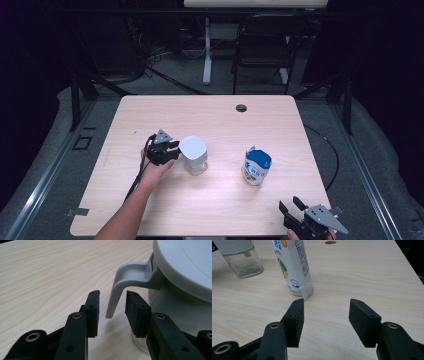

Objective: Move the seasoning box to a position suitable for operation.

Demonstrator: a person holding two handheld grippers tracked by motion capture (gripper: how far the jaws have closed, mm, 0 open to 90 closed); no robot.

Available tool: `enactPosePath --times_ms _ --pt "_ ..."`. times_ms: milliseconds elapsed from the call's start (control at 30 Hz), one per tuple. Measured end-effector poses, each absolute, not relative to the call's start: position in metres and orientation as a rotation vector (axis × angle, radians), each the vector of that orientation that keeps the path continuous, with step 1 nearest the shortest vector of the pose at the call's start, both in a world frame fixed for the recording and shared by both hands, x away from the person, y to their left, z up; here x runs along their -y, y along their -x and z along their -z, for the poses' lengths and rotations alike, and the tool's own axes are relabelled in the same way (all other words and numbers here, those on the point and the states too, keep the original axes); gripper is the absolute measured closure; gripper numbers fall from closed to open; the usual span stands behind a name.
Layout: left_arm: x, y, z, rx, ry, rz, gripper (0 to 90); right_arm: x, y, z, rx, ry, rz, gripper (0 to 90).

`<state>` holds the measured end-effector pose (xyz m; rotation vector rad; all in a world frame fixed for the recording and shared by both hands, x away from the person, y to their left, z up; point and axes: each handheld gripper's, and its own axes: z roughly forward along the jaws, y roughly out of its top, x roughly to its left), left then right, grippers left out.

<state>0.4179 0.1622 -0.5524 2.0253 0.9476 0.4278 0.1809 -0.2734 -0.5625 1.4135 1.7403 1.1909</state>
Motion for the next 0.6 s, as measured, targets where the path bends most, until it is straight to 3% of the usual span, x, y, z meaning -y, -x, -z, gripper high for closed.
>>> enactPosePath --times_ms 367,600 --pt "-0.1593 -0.4153 0.5518 -0.954 -2.052 -0.470 79.2 0.2708 -0.1813 0.5635 -1.749 -1.410 -1.192 45.8" --pt "-0.1636 -0.4122 0.5529 -0.952 -2.054 -0.461 80.6 0.2701 -0.1818 0.5643 -1.745 -1.407 -1.201 45.6"
